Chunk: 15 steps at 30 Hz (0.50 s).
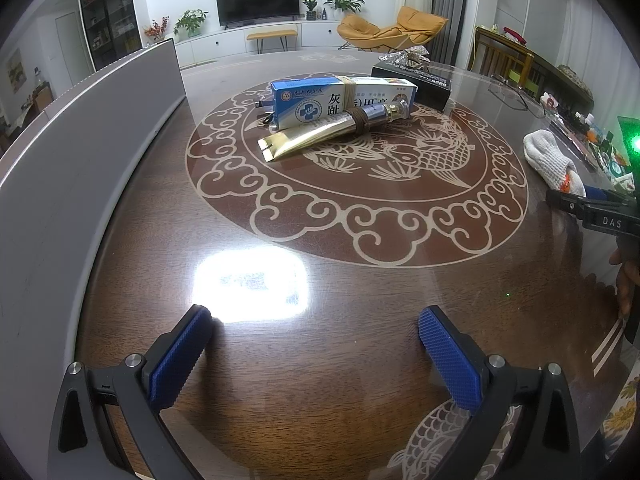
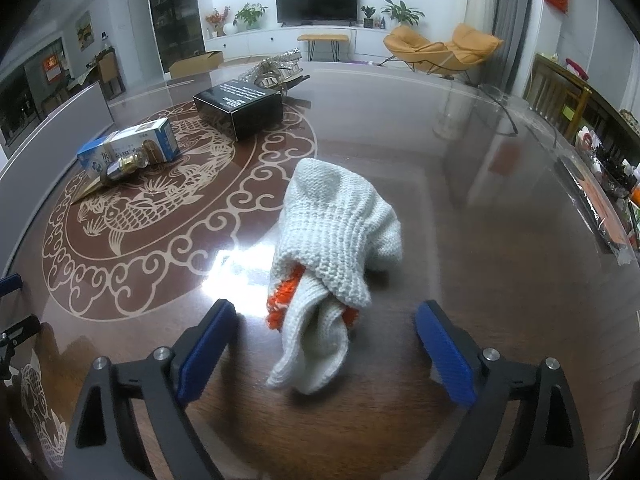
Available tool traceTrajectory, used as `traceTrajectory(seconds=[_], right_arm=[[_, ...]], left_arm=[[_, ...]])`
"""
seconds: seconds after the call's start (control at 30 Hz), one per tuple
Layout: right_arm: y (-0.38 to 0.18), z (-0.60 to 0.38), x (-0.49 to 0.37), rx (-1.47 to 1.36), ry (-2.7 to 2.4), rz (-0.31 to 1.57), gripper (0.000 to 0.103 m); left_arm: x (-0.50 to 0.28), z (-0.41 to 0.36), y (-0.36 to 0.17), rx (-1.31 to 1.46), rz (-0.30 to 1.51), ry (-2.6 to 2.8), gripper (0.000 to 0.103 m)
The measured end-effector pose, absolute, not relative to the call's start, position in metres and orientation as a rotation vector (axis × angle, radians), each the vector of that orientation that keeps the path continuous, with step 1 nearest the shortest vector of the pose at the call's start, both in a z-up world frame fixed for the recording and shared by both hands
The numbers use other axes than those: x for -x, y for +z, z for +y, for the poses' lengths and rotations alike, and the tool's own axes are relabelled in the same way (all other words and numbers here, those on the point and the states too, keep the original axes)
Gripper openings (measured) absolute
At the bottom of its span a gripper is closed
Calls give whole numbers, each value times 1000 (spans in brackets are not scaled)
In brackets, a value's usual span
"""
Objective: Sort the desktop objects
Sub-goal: 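Reach the left tool down to the gold tube's silver cap while the right tool holds the glove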
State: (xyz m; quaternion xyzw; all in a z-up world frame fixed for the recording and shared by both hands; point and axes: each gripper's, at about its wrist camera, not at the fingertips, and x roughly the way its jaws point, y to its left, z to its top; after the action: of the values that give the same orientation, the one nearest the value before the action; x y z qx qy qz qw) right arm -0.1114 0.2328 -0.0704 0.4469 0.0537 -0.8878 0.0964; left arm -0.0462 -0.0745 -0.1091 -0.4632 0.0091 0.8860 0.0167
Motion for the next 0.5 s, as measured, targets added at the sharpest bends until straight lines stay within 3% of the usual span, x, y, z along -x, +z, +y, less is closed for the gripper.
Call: traceTrajectory(seconds=[0.5], right_arm=[[-71, 233, 111, -1327, -2631, 159, 95]], left_arm=[[46, -75, -109, 1439, 27, 2755, 103]])
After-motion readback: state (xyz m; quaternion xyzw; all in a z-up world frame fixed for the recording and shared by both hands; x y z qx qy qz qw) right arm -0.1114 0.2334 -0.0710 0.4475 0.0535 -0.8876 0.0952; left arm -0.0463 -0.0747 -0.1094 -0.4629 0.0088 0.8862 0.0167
